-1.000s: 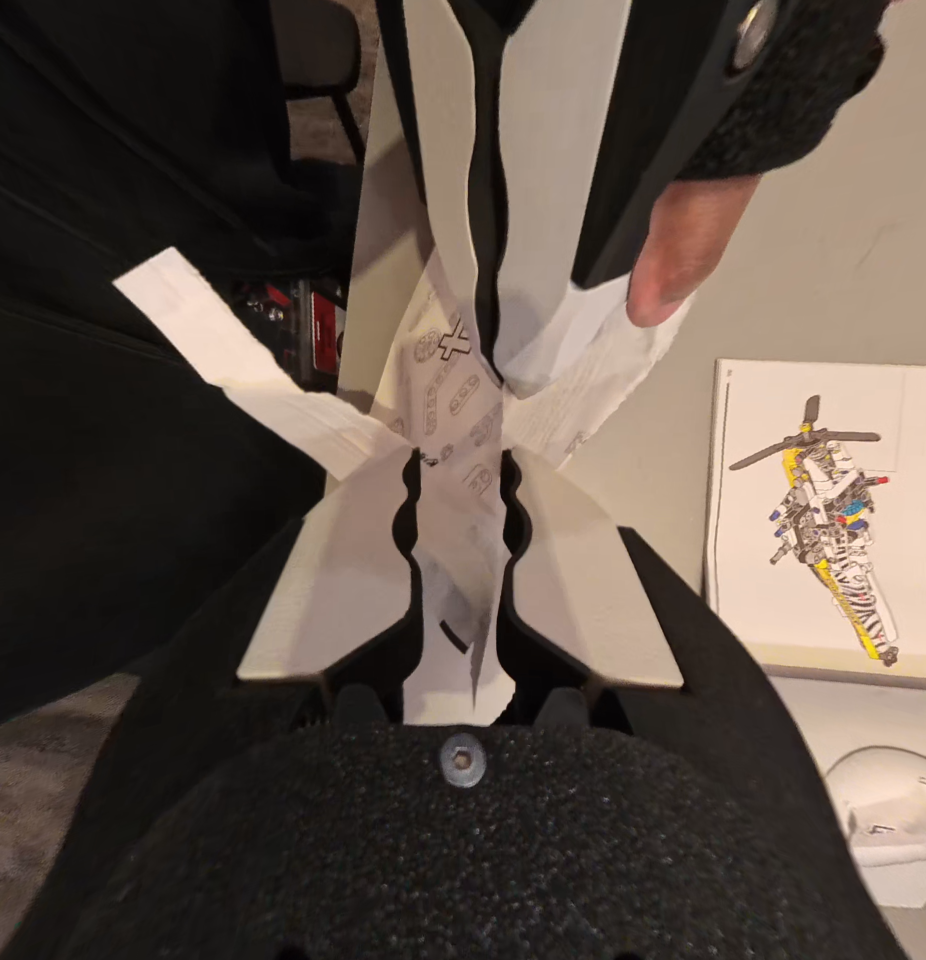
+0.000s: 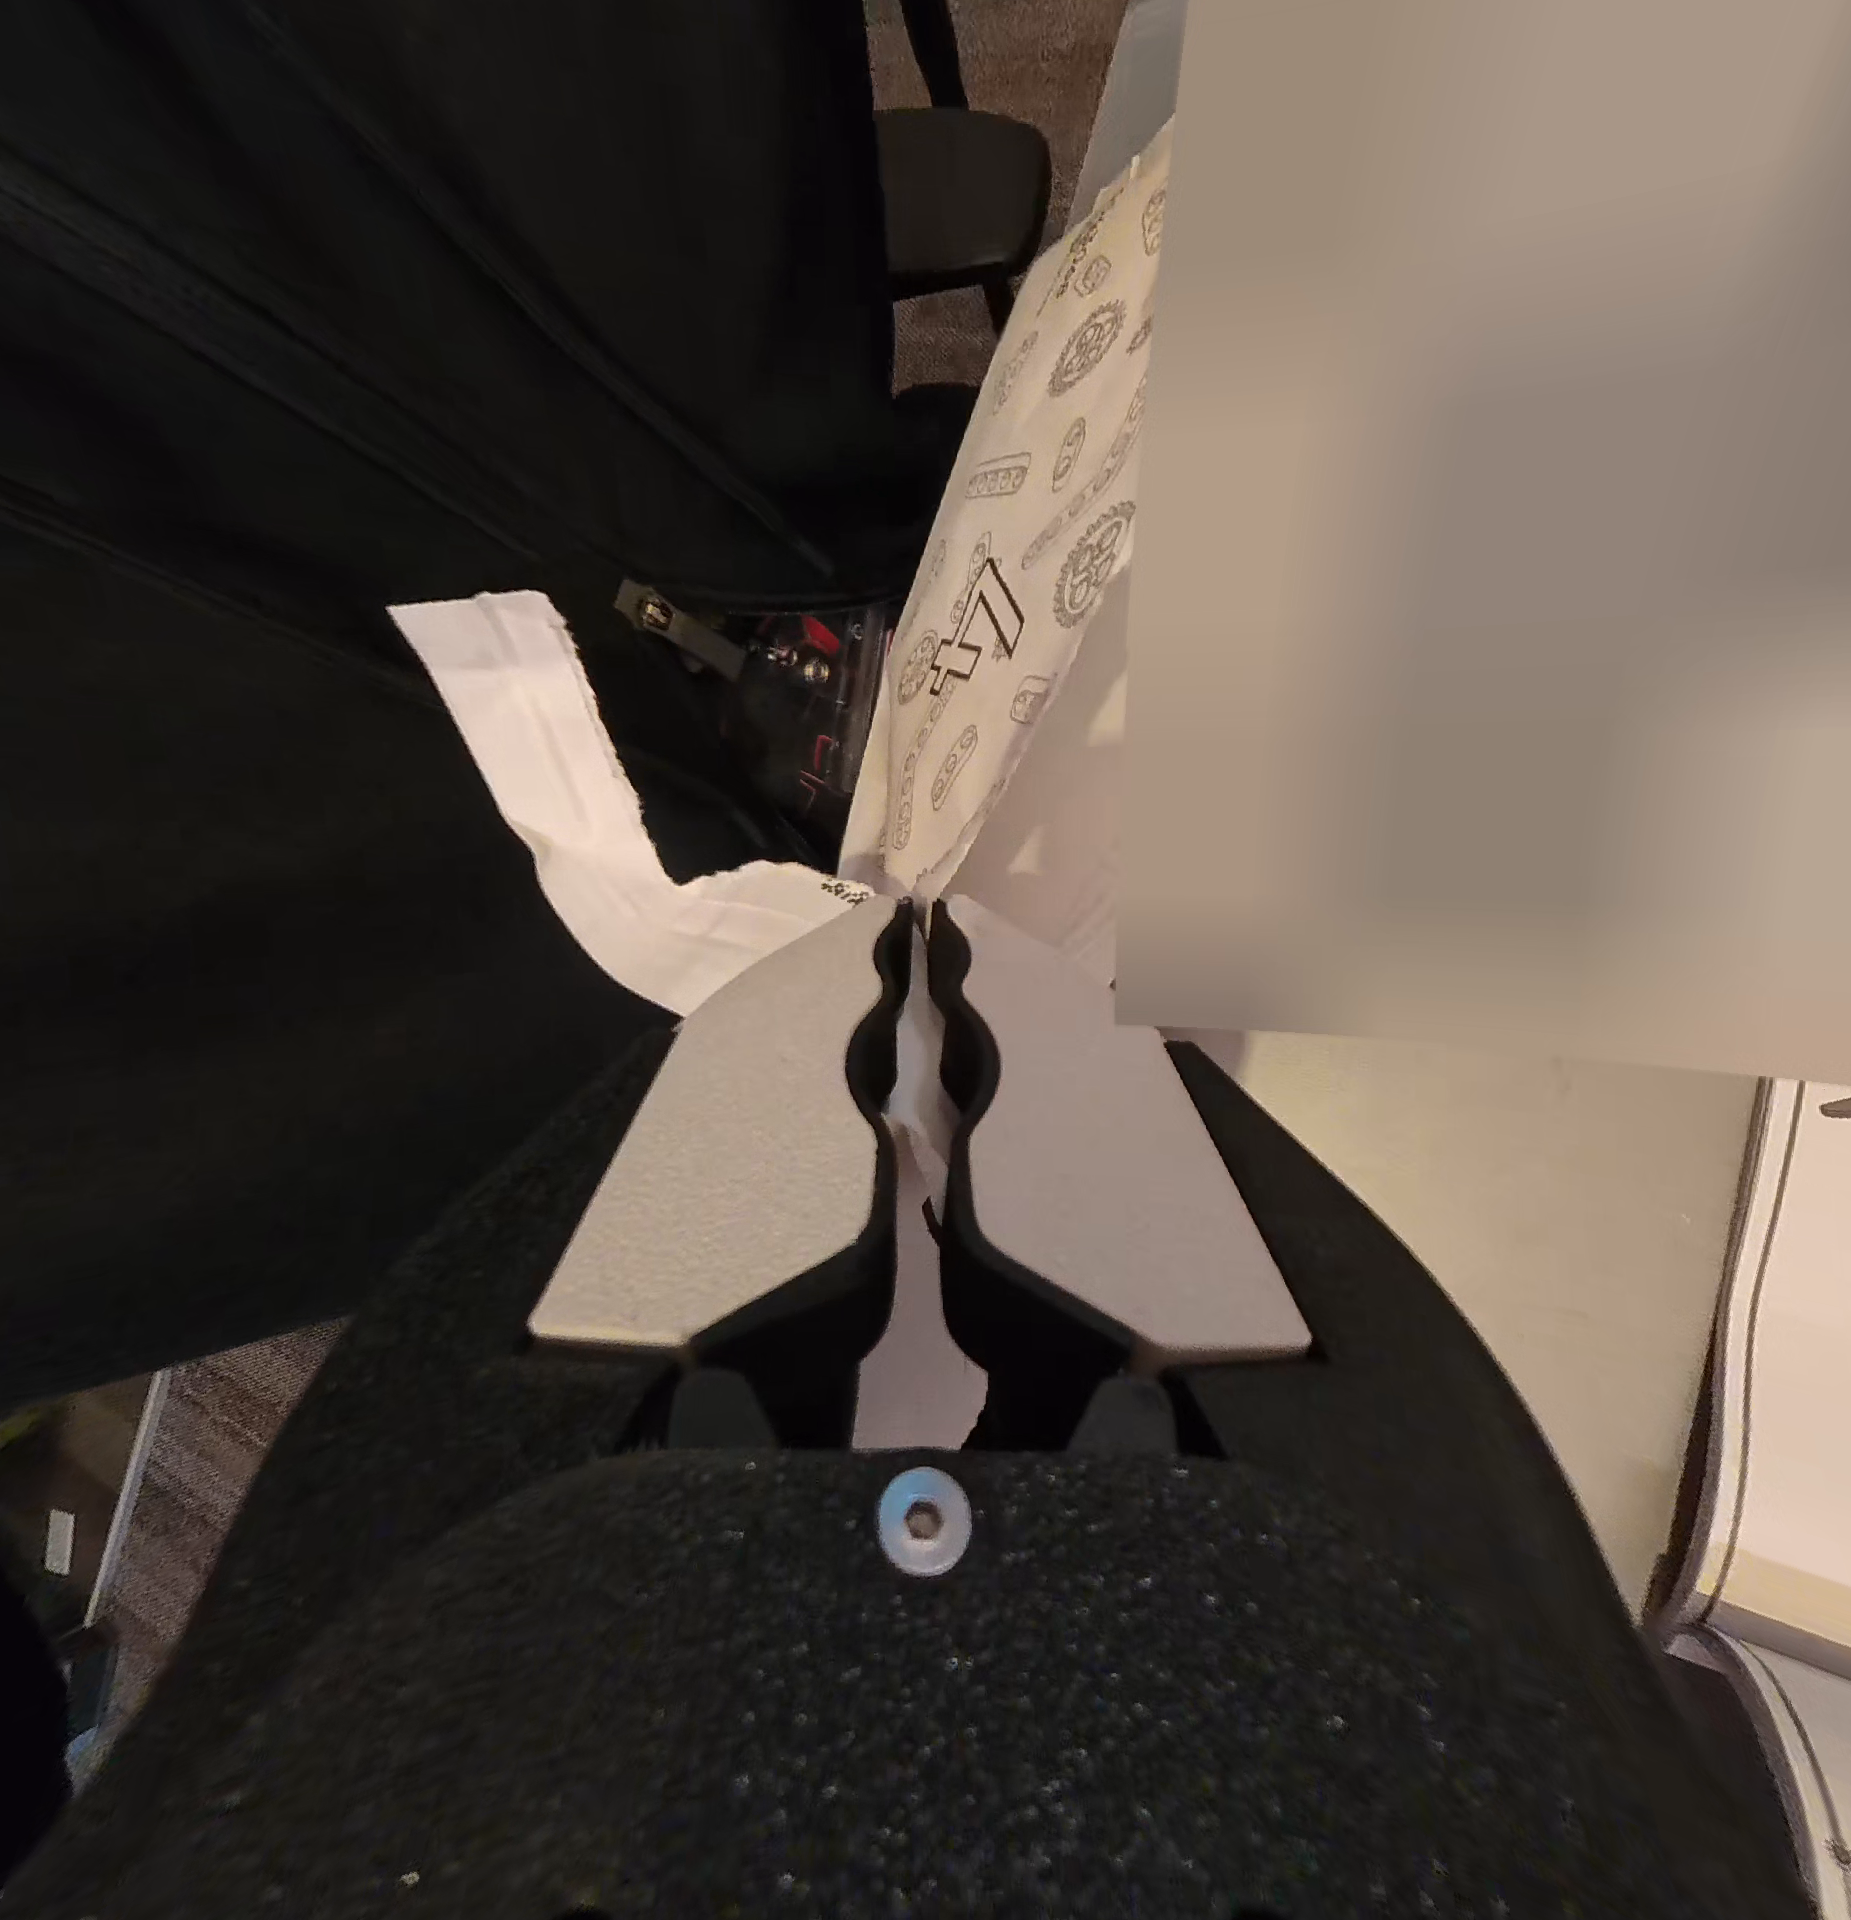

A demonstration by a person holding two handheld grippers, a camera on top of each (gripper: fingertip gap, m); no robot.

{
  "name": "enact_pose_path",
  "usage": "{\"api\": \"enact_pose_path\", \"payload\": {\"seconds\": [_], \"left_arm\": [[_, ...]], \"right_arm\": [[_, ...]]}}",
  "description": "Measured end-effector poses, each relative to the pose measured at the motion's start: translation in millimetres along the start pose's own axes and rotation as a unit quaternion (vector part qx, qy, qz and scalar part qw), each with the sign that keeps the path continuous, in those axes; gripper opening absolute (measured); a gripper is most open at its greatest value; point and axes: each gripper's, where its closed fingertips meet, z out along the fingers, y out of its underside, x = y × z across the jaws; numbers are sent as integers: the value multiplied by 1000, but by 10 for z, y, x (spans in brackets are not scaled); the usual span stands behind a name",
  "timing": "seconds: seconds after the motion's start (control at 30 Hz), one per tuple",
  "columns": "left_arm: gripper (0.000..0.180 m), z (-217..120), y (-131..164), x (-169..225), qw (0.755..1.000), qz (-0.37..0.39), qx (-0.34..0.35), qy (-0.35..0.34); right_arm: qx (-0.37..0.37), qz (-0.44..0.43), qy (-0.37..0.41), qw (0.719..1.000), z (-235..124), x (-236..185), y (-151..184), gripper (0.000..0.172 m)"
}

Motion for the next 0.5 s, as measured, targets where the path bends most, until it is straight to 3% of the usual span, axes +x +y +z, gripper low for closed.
{"api": "enact_pose_path", "payload": {"seconds": [0.03, 0.23, 0.33, 0.5], "left_arm": [[29, 24, 51, -15, 1000, -10, -18, 9], [33, 249, 298, 85, 989, -66, -99, 92], [7, 356, 301, 196, 982, -77, -105, 137], [1, 514, 278, 170, 981, -88, -95, 145]], "right_arm": [[1, -1, -1, 1000, -3, -8, 3, 2], [7, -4, -8, 1000, -21, -46, 62, 2], [23, 1, -38, 999, -25, -108, 83, 2], [79, 15, -131, 988, -109, -282, 23, 1]]}}
